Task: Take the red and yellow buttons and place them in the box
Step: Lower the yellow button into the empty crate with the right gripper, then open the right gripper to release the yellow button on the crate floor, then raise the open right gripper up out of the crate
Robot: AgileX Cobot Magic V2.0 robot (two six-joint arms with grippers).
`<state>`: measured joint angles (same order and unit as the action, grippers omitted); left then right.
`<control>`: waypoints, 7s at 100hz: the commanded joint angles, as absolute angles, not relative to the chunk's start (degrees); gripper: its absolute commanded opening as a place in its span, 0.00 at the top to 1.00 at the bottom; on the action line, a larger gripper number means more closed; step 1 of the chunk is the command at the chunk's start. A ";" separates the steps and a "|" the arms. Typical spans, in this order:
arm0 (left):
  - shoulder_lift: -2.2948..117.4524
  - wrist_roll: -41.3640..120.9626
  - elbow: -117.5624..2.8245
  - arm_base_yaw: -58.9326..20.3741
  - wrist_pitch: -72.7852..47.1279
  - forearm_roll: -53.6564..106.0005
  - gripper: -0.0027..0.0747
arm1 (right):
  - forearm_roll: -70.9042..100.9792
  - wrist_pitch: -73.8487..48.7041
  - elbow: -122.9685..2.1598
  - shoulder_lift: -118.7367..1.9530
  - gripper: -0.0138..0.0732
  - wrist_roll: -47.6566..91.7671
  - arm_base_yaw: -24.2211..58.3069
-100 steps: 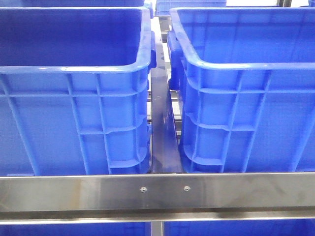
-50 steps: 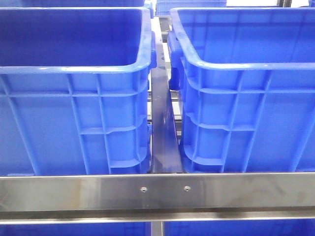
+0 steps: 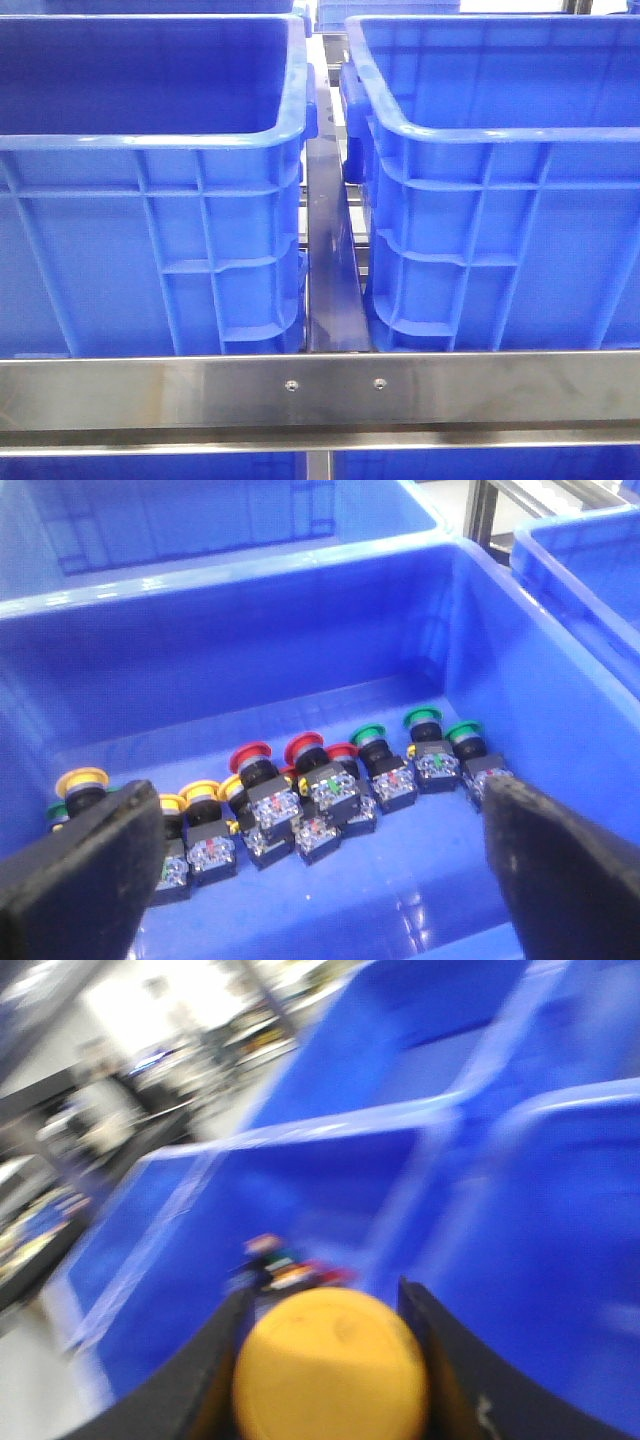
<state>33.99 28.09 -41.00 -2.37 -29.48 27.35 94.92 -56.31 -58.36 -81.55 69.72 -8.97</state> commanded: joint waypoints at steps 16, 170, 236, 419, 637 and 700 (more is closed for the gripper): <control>34.05 27.53 -42.56 -2.30 -25.05 28.65 0.20 | 98.30 -37.61 -60.08 -82.13 0.70 69.18 -10.70; 34.05 27.53 -42.56 -2.30 -24.69 28.65 0.20 | 105.86 -25.08 -70.49 -106.89 0.70 68.62 -10.70; 34.05 27.53 -42.56 -2.30 -24.69 28.65 0.20 | 105.86 -24.24 -71.65 -108.84 0.39 68.58 -10.70; 34.05 27.53 -42.56 -2.30 -24.11 28.65 0.20 | 96.07 -15.29 -66.08 -93.92 0.12 75.34 -10.58; 34.16 27.53 -42.56 -2.30 -23.98 28.74 0.20 | 97.28 -10.10 -24.11 -23.60 0.92 89.08 -3.15; 34.16 27.53 -42.56 -2.30 -23.98 28.74 0.20 | 97.28 -9.85 -24.11 -23.60 0.92 89.08 -3.15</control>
